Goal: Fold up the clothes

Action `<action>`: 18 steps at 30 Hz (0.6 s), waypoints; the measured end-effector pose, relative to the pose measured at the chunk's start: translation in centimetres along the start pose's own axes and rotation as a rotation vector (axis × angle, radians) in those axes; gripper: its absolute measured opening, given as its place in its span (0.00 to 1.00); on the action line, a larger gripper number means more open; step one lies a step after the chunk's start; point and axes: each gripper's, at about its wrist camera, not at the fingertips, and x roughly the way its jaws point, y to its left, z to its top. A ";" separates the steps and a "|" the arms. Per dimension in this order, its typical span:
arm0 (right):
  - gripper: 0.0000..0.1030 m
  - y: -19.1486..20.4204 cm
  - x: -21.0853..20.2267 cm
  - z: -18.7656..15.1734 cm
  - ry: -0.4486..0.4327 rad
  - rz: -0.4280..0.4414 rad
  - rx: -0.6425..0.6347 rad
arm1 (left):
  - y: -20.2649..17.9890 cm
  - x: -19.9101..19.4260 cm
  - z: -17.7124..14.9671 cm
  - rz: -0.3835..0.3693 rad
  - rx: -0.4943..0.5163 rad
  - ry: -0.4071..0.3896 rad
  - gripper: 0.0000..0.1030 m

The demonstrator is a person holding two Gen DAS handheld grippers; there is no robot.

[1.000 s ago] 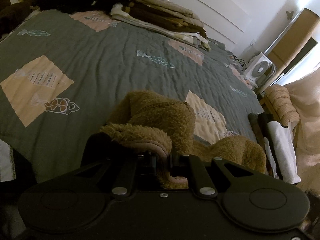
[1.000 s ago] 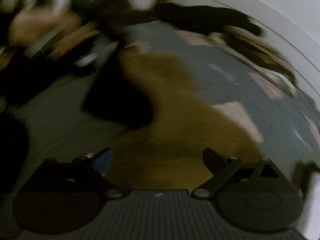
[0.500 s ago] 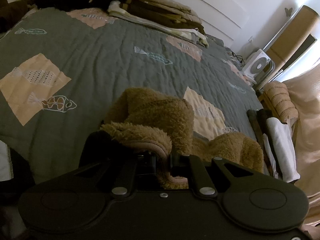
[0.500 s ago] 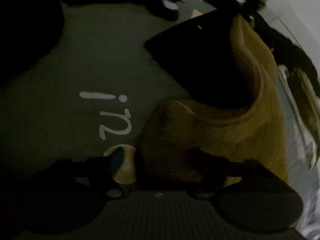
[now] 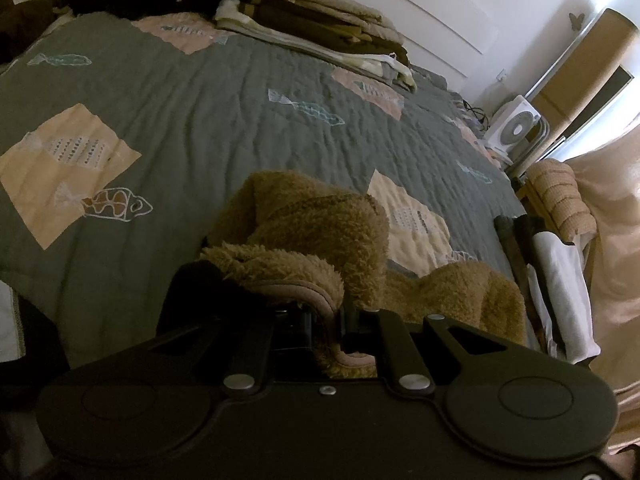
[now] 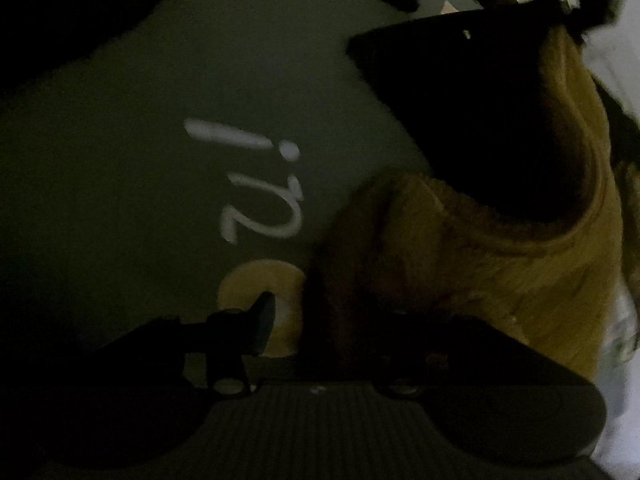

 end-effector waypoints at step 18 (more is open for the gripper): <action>0.06 -8.4 -6.0 -3.7 -0.131 -0.033 0.468 | 0.7 -2.5 -0.2 -0.010 -0.008 -0.027 0.12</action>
